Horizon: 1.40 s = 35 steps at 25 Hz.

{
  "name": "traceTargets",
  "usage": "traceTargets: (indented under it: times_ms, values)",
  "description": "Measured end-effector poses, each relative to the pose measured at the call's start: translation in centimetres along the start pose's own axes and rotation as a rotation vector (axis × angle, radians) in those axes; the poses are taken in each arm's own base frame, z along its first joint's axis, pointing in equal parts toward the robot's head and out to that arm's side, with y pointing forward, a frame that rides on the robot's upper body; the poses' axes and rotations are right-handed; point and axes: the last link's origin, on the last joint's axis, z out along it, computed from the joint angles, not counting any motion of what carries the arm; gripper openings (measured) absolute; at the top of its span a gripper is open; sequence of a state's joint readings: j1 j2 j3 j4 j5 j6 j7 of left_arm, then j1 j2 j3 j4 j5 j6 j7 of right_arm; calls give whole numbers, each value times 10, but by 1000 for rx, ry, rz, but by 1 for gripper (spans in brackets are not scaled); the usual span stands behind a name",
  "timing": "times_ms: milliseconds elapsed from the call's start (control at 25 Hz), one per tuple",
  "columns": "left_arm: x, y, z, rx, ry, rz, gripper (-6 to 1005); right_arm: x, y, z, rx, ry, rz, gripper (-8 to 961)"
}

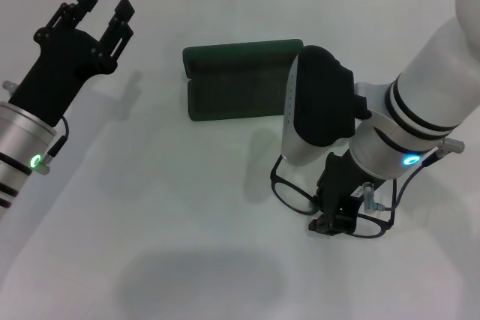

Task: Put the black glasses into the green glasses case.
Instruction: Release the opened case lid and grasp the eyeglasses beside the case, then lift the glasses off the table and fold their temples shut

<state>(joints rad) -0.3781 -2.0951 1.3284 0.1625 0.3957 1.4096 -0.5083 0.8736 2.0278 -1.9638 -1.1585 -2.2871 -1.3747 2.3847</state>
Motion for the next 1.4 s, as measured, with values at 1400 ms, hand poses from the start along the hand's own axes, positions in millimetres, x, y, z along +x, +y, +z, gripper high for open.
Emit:
traceTargets:
  times_ms: [1400]
  values:
    - [29,-4,10,-177,55,-219,601,74,-22,-54,169,-741,39,109]
